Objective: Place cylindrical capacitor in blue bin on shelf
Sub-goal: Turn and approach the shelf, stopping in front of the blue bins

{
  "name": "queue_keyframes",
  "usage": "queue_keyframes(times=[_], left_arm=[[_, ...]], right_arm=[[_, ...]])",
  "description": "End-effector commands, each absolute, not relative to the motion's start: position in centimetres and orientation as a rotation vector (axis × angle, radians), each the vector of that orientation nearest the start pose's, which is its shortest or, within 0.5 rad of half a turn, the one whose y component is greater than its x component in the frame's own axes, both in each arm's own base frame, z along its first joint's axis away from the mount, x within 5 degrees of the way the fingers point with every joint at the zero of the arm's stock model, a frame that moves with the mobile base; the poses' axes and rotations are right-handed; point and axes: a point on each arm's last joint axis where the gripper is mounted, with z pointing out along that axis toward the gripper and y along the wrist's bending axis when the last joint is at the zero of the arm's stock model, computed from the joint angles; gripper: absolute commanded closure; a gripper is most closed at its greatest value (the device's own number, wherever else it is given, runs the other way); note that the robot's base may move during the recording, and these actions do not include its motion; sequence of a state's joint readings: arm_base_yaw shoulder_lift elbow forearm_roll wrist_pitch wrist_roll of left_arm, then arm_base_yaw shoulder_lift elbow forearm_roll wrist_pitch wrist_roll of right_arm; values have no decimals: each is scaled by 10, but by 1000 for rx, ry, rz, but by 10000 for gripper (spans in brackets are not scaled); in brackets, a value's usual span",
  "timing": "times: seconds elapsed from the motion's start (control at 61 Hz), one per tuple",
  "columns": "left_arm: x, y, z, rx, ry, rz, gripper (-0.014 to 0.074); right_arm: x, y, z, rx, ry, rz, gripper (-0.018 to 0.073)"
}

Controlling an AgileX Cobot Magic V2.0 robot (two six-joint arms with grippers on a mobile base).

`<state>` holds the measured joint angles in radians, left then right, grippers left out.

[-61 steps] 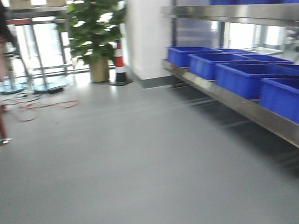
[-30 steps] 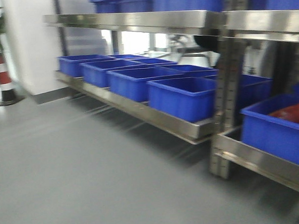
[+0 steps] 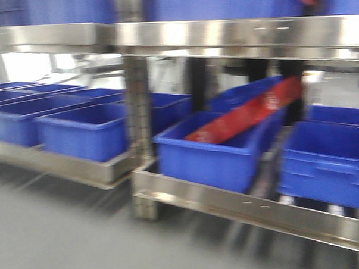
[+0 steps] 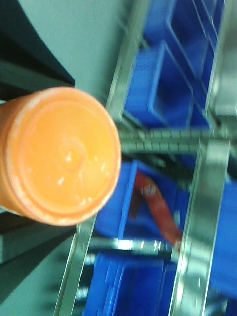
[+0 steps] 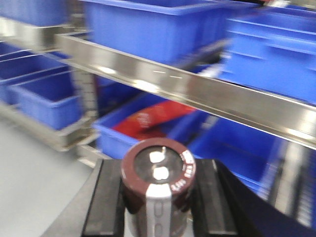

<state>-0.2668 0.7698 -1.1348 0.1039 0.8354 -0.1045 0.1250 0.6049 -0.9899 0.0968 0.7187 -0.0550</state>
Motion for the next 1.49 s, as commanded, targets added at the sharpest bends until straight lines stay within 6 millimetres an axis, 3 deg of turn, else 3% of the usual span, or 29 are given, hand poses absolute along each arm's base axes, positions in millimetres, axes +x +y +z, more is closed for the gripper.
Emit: queue_keyframes(times=[0.0,1.476], left_arm=[[120,-27,448,177,1916,-141,707],[120,-27,448,177,1916,-141,707]], right_arm=[[89,17,431,-146,1779,153,721],[89,17,431,-146,1779,153,721]])
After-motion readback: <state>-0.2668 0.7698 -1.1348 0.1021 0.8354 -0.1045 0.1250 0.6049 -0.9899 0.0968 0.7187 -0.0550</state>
